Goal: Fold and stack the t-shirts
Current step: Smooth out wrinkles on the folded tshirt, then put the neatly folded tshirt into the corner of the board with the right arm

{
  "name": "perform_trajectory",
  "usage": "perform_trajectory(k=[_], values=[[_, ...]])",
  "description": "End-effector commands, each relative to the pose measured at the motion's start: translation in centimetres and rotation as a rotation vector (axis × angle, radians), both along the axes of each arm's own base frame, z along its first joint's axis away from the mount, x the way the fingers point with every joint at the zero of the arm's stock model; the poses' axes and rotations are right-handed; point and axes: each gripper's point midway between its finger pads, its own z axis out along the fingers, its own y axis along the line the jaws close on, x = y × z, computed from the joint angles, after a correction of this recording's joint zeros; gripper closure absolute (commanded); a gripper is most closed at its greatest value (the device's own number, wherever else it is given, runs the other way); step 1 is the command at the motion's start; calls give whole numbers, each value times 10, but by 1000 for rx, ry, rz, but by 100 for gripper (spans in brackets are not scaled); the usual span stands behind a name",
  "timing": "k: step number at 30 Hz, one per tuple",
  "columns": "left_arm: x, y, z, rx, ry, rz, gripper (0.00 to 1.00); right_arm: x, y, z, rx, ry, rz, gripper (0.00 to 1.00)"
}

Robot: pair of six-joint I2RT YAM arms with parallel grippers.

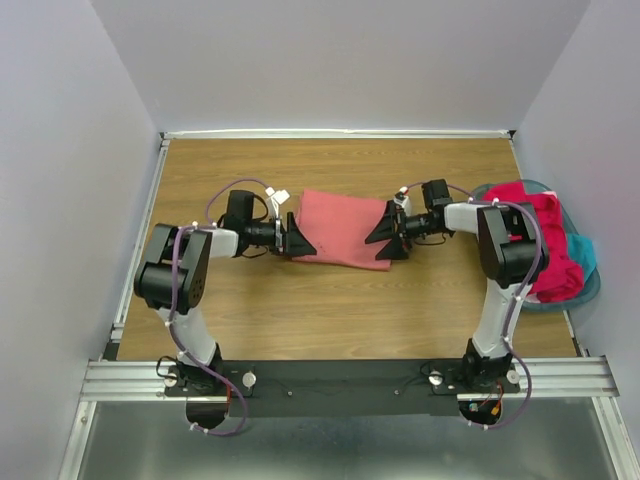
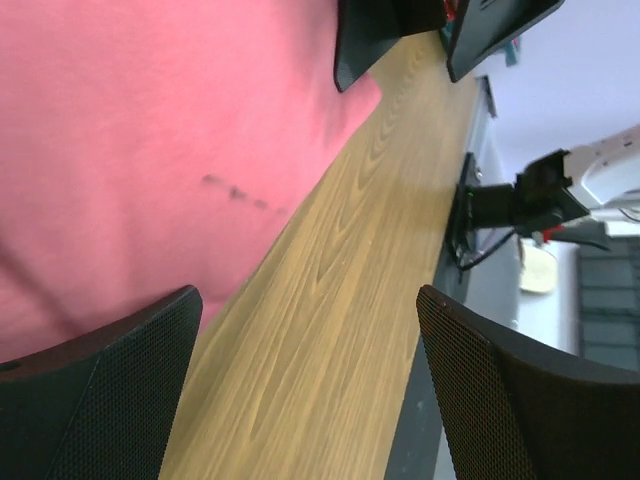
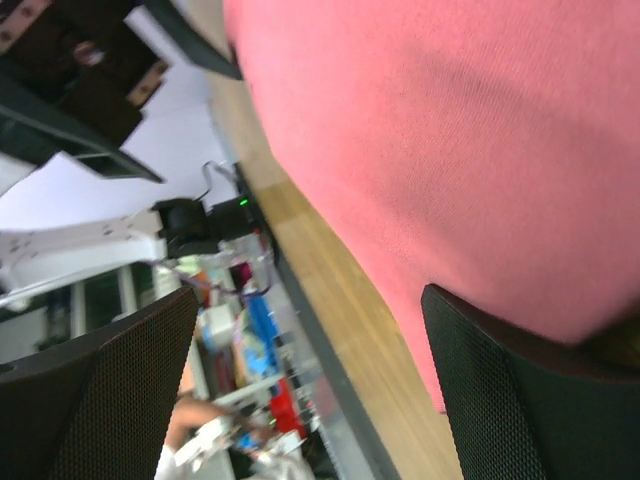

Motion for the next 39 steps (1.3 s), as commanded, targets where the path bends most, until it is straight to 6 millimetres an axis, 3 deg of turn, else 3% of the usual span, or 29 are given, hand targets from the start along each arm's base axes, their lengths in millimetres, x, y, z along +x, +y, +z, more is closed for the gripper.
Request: perform_trajectory(k=[1,4,6,8,11,12,15,16,17,18,20,22,24,25,26,27,30,31,32,34,35,36,37,38,39], values=[[15,16,29,117,-157,84,4,16,-18,5,-160,-118,-40,0],[40,23,75,237,-367,174,4,31,-19,58,-150,-275,-57,0],[48,23,92,333,-456,227,4,43,-22,81,-183,-365,-83,0],[52,11,115,422,-546,273,4,51,-27,103,-229,-454,-112,0],[54,-10,127,533,-632,313,4,70,-51,110,-417,-561,-168,0],[50,-29,129,542,-644,306,4,74,-57,114,-452,-588,-180,0],[53,-45,125,596,-653,326,4,78,-75,117,-567,-642,-208,0],[54,-52,113,615,-630,317,4,77,-79,116,-586,-647,-211,0],[57,-62,120,605,-641,312,4,77,-81,117,-603,-658,-211,0],[60,-63,108,636,-611,303,4,76,-85,117,-631,-671,-203,0],[74,-60,119,651,-615,353,4,74,-86,117,-654,-675,-196,0],[81,-55,124,630,-603,372,4,73,-81,116,-671,-687,-186,0],[82,-51,118,609,-579,363,4,67,-58,107,-680,-686,-130,0],[81,-47,108,627,-560,353,4,66,-54,100,-718,-685,-123,0],[81,-44,103,647,-556,352,4,60,-34,89,-730,-689,-69,0],[79,-40,97,666,-546,352,4,59,-28,84,-762,-696,-57,0],[85,-16,90,677,-517,394,4,49,7,66,-816,-707,10,0],[93,2,90,677,-495,435,4,51,17,65,-822,-717,18,0],[97,12,90,683,-484,457,4,43,34,53,-829,-711,65,0],[106,33,93,691,-467,502,4,44,50,46,-844,-704,63,0],[116,54,96,697,-456,550,4,44,55,40,-856,-699,68,0],[118,62,98,696,-447,565,4,43,62,22,-891,-674,84,0],[123,79,103,698,-446,602,4,46,67,20,-895,-672,79,0],[124,86,109,693,-452,617,4,48,65,5,-930,-646,72,0],[126,91,108,696,-448,625,4,50,65,7,-935,-647,60,0]])
